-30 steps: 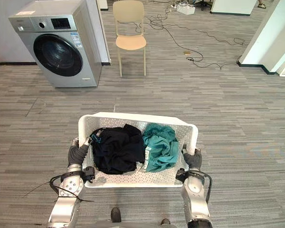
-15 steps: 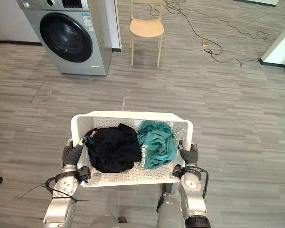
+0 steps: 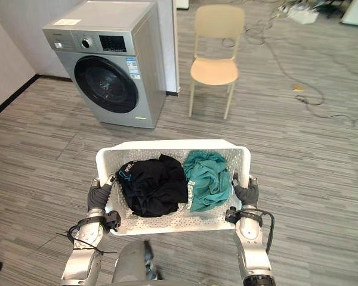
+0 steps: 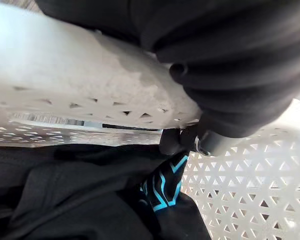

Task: Pick up the laundry basket with both hands and put the clothes into the washing machine.

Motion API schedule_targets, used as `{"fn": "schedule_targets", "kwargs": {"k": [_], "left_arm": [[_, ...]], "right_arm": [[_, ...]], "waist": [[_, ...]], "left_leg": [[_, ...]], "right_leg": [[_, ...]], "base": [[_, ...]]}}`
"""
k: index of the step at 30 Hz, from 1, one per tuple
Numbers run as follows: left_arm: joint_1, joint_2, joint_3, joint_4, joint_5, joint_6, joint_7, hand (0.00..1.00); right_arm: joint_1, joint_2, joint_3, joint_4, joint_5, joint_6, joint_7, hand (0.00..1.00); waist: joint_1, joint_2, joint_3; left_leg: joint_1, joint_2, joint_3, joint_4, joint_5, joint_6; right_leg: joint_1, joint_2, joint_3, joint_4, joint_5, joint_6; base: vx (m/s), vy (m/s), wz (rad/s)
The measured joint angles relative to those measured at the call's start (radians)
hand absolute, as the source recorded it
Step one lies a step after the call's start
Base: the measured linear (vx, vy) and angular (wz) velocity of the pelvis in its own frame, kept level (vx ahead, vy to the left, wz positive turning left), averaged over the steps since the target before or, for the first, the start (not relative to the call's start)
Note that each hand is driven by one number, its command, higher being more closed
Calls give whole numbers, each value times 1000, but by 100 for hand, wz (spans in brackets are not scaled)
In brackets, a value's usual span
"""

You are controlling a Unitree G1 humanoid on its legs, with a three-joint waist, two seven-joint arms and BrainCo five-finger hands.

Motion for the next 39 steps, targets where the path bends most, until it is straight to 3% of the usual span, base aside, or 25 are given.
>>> {"fn": "schedule_targets", "kwargs": {"k": [1, 4, 5, 6, 7, 8, 10, 13, 15, 17, 18, 19, 21, 22, 23, 26, 28, 29, 31, 32, 33, 34, 36, 38, 39], "left_arm": [[27, 7, -2, -20, -1, -2, 1, 100], [26, 24, 2, -19, -2, 11, 6, 100], [24, 50, 3, -17, -7, 15, 5, 100], [29, 65, 4, -16, -7, 32, 6, 100], [35, 70, 4, -16, -7, 42, 7, 100], [48, 74, 4, -15, -6, 50, 8, 100], [50, 75, -4, -15, -4, 49, 6, 100], [23, 76, -46, -14, -7, 47, 3, 100], [-6, 77, -69, 12, -7, 47, 0, 100], [-15, 77, -67, 40, -6, 47, 1, 100], [-19, 68, -74, 66, -4, 48, -1, 100], [-16, 67, -75, 74, -4, 49, -1, 100], [-23, 56, -76, 94, -5, 49, 0, 100], [-15, 45, -78, 103, -5, 52, -2, 100], [-12, 46, -94, 106, -8, 52, -2, 100], [-13, 47, -101, 104, -11, 48, -4, 100], [-14, 40, -100, 102, -20, 46, -7, 100], [-13, 38, -96, 101, -25, 46, -7, 100], [1, 35, -101, 97, -26, 46, -8, 100], [18, 52, -94, 95, -26, 42, -9, 100], [26, 50, -77, 100, -27, 46, -6, 100], [27, 52, -69, 102, -30, 52, -4, 100], [29, 100, -56, 102, -64, 64, 2, 100], [33, 112, -56, 102, -66, 72, 3, 100], [33, 110, -57, 98, -66, 72, 3, 100]], "right_arm": [[-3, -2, 7, 12, 1, -1, 1, 100], [-25, 29, 2, 57, 8, 0, 3, 100], [-34, 42, 1, 81, 8, -1, 9, 100], [-43, 58, 2, 121, 8, 6, 15, 100], [-44, 62, 2, 138, 8, 12, 20, 100], [-32, 67, 4, 143, 7, 20, 27, 100], [-13, 66, 4, 134, 6, 20, 34, 100], [-4, 48, -23, 106, 6, 20, 34, 100], [-4, 40, -52, 106, 6, 22, 34, 100], [10, 42, -51, 107, 6, 27, 33, 100], [33, 40, -50, 107, 5, 31, 33, 100], [33, 37, -50, 108, 1, 38, 33, 100], [32, 20, -49, 108, -2, 45, 33, 100], [42, 15, -46, 108, -2, 45, 32, 100], [44, 0, -46, 107, -2, 46, 22, 100], [48, -1, -46, 102, -1, 43, 2, 100], [45, -5, -45, 96, 0, 41, -1, 100], [44, -9, -39, 96, 2, 38, -1, 100], [58, -18, -35, 95, 10, 35, 3, 100], [57, -1, -29, 116, 10, 37, 6, 100], [58, 9, -18, 124, -3, 37, 4, 100], [54, 10, -10, 131, -3, 37, 6, 100], [30, 39, 5, 161, -3, 47, 18, 100], [29, 45, 11, 176, -4, 55, 24, 100], [27, 41, 11, 174, -4, 54, 24, 100]], "waist": [[20, 17, -11], [20, -53, -3], [12, -97, 8], [-3, -112, 8], [-5, -109, 11], [-6, -94, 20], [-19, -83, 25], [-64, -70, 26], [-78, -66, 25], [-89, -54, 16], [-91, -21, -11], [-83, 0, -24], [-83, 36, -27], [-76, 53, -26], [-74, 66, -23], [-49, 28, -14], [-24, 19, -8], [-14, 17, -7], [-2, 56, -22], [-5, 43, -20], [-9, 23, -17], [-4, 11, -11], [-13, -48, 18], [-11, -53, 16], [-15, -47, 8]], "left_leg": [[15, -27, -55, -141, 120, -16], [5, -91, -82, 66, 1, 98], [52, -120, -48, 99, -65, 107], [116, -136, -44, 112, -108, 130], [162, -137, -43, 109, -128, 139], [267, -137, -37, 66, -156, 150], [407, -150, -31, -48, -160, 150], [542, -172, -65, -183, -169, 121], [639, -151, -84, -239, -208, 52], [706, -115, -96, -261, -240, -4], [723, -61, -125, -218, -251, -26], [692, -14, -142, -117, -229, -56], [574, 79, -150, 186, -40, -5], [512, 143, -148, 358, 159, 32], [429, 187, -167, 568, 132, 44], [256, 124, -167, 698, 15, 98], [163, 54, -157, 541, -42, 64], [129, -1, -148, 350, -60, 36], [139, -19, -109, 36, -9, 34], [148, -28, -108, 79, -36, 100], [152, -40, -105, 138, -118, 106], [163, -41, -93, 152, -146, 104], [244, -73, -69, 141, -190, 117], [340, -74, -75, 73, -200, 110], [377, -69, -89, 18, -191, 94]], "right_leg": [[59, -1, 21, -7, -15, 27], [-76, -109, 113, 435, 15, 117], [-188, -174, 162, 748, 91, 214], [-299, -204, 154, 1018, 96, 228], [-339, -201, 145, 1107, 82, 202], [-400, -183, 106, 1176, 36, 133], [-506, -154, 41, 1143, -28, 99], [-675, -151, -57, 850, -92, 53], [-712, -142, -124, 431, 0, 34], [-704, -105, -143, 348, 155, 4], [-695, -56, -131, 402, 170, -28], [-687, -26, -136, 431, 118, -37], [-620, 35, -166, 439, 49, -64], [-528, 86, -165, 375, 25, -66], [-427, 134, -155, 301, 17, -64], [-224, 152, -119, 147, 17, -62], [-146, 143, -100, 86, 2, -38], [-113, 129, -94, 77, -32, 16], [-89, 138, -77, 121, -102, 64], [-94, 107, -46, 237, -198, 90], [-158, 62, -16, 442, -233, 99], [-213, 32, 2, 583, -233, 112], [-353, -65, 8, 951, -179, 214], [-412, -108, -88, 1005, -170, 101], [-443, -110, -106, 946, -175, 75]], "base": [[786, 307, -34], [808, 339, -4], [694, 218, 19], [685, 161, 16], [676, 109, -6], [670, 91, -25], [716, 39, -4], [577, -74, 36], [702, -179, 35], [643, -223, 25], [905, -334, 11], [889, -373, -14], [718, -327, -32], [679, -263, -38], [661, -212, -39], [610, -112, -29], [591, 48, -37], [535, 110, -37], [508, 145, -24], [672, 165, -10], [543, 125, -10], [518, 94, -9], [524, 7, 6], [553, -100, 22], [439, -117, 24]]}}
